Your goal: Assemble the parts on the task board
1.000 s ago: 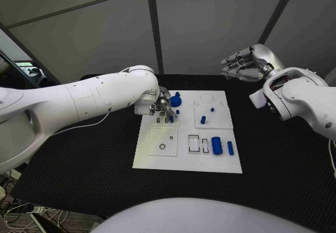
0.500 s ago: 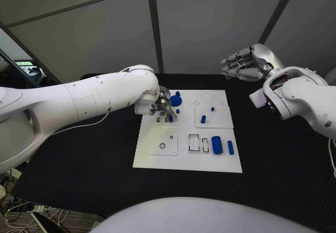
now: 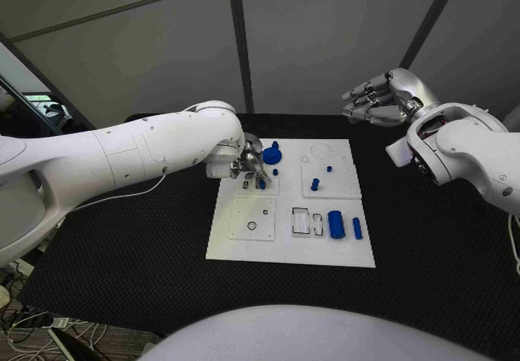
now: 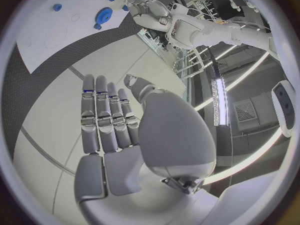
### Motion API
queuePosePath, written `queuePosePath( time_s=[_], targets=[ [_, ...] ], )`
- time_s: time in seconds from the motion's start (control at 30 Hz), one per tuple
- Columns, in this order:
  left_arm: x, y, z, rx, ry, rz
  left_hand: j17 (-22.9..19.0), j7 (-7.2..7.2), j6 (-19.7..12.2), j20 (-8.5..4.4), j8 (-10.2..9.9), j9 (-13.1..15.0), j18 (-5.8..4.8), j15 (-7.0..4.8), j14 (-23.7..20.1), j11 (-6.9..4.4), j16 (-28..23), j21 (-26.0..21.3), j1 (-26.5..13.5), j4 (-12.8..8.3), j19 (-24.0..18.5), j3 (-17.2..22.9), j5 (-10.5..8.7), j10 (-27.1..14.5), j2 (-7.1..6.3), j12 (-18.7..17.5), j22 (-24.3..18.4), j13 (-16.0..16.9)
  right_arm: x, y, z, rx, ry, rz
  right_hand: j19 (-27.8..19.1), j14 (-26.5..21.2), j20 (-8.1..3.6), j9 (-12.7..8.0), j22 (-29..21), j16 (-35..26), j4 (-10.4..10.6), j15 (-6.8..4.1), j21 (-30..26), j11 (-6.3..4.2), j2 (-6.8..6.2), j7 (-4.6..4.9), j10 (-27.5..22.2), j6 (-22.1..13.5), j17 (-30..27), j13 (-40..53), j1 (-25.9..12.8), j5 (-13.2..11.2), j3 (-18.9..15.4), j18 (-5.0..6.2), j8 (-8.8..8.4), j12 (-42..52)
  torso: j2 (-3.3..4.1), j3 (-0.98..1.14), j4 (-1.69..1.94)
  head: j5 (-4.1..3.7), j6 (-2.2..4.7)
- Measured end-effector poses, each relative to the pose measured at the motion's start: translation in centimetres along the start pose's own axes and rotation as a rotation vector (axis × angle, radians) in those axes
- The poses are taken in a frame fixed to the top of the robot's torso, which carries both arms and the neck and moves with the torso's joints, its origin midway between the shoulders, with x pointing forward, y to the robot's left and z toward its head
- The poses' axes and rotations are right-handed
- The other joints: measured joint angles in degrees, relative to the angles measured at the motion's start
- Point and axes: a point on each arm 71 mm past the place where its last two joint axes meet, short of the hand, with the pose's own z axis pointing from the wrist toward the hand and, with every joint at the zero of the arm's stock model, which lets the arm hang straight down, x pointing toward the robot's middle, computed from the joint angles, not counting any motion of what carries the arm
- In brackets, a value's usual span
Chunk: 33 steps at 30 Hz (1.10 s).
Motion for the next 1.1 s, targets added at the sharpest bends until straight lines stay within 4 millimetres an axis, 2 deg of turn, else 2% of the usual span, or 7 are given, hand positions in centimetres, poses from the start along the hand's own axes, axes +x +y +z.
queuePosePath(
  time_s=[0.03,0.1,0.17,0.3,0.5,0.87,1.1],
  targets=[
    [0.0,0.1,-0.1,0.002,-0.006,-0.009,0.0,0.09,-0.09,0.0,0.45,0.6,0.0,0.0,0.0,-0.01,0.0,0.06,-0.56,0.81,0.0,0.96,0.0,0.01,-0.57,0.0,0.1,0.21,0.0,0.0,0.0,0.001,0.001,0.0,0.0,0.0,0.0,0.0,-0.01,0.0,0.0,0.0,0.0,0.09,0.0,0.0,-0.09,0.0,0.0,0.0,0.0,0.0,0.0,0.0,0.0,0.0,-0.01,0.01,0.01,0.0,-0.01],
    [0.0,0.3,-0.3,0.005,-0.018,-0.026,0.0,-0.04,-0.23,0.0,1.18,1.54,0.0,0.0,0.0,0.09,0.0,0.33,-2.35,0.6,0.0,5.45,0.01,0.31,-2.34,0.04,0.33,0.7,0.0,-0.1,0.0,0.003,0.002,-0.001,0.0,0.0,0.0,0.0,-0.01,0.0,0.0,0.0,0.0,0.08,0.0,0.0,-0.09,0.0,0.0,0.0,0.0,0.0,0.0,0.0,0.0,0.0,-0.01,0.02,0.03,-0.01,-0.07],
    [0.0,0.5,-0.5,0.009,-0.035,-0.045,0.0,-0.03,-0.8,0.0,2.08,2.78,-0.01,0.0,0.0,0.32,0.0,0.67,-5.37,-0.4,0.0,12.28,0.01,0.58,-4.95,0.42,0.56,0.98,-0.1,-0.1,0.0,0.005,0.004,-0.001,0.0,0.0,0.0,0.0,-0.04,0.0,0.0,0.0,0.0,0.08,0.0,0.0,-0.09,0.0,-0.06,0.0,0.0,0.0,0.0,0.0,0.0,-0.22,-0.03,0.02,0.05,-0.01,-0.1],
    [0.0,0.9,-0.9,0.016,-0.071,-0.083,0.0,-0.22,-0.99,-0.16,2.94,4.04,0.0,0.0,0.0,0.3,0.32,1.15,-8.58,-1.04,0.24,17.63,0.01,1.15,-6.83,0.68,0.75,1.41,-0.1,-0.3,0.0,0.011,0.006,-0.003,0.0,0.0,0.0,0.0,-0.16,0.01,0.0,0.0,-0.28,0.08,0.0,0.0,-0.09,0.0,-0.2,0.0,0.0,0.0,0.0,0.0,0.0,-0.25,-0.08,0.02,0.14,0.1,-0.18],
    [0.5,1.2,-1.3,0.029,-0.111,-0.126,0.0,-0.22,-0.99,-0.08,3.12,4.61,-0.01,0.0,0.0,0.19,0.32,2.44,-9.23,-1.3,1.13,19.46,0.0,1.48,-7.37,1.06,0.75,1.8,-0.3,-0.5,-0.1,0.018,0.01,-0.005,0.0,-0.21,0.0,0.0,-0.25,0.01,0.0,0.21,-0.28,0.08,0.23,0.0,-0.09,0.0,-0.31,0.0,-0.23,0.0,0.0,0.0,0.0,-0.25,-0.21,0.11,0.45,0.53,-0.1],
    [2.2,1.5,-1.5,0.045,-0.19,-0.193,0.0,-0.22,-0.99,-0.3,3.75,5.15,-0.01,-0.19,-0.2,0.38,0.54,3.55,-9.84,-1.42,1.75,20.99,-0.04,2.04,-7.97,1.57,0.75,2.37,-0.5,-0.8,-0.1,0.027,0.015,-0.008,0.0,-0.21,0.0,0.0,-0.37,0.01,0.0,0.21,-0.51,0.08,0.3,0.0,-0.08,0.0,-0.44,0.0,-0.3,0.0,0.0,0.0,0.0,-0.47,-0.62,0.36,1.41,0.29,-0.51],
    [3.5,1.5,-1.4,0.052,-0.246,-0.192,0.0,-0.22,-0.99,-0.49,4.06,5.54,-0.01,-0.41,0.0,0.1,0.77,4.25,-10.53,-1.49,2.37,22.32,-0.06,2.51,-8.66,1.57,0.74,2.51,-0.5,-0.9,-0.1,0.028,0.018,-0.01,0.0,-0.21,0.0,0.0,-0.43,0.01,0.0,0.21,-0.51,0.08,0.3,0.0,-0.08,0.0,-0.51,0.0,-0.3,0.0,0.0,0.0,0.0,-0.47,-0.73,0.48,1.68,0.09,-0.7]
  ],
)
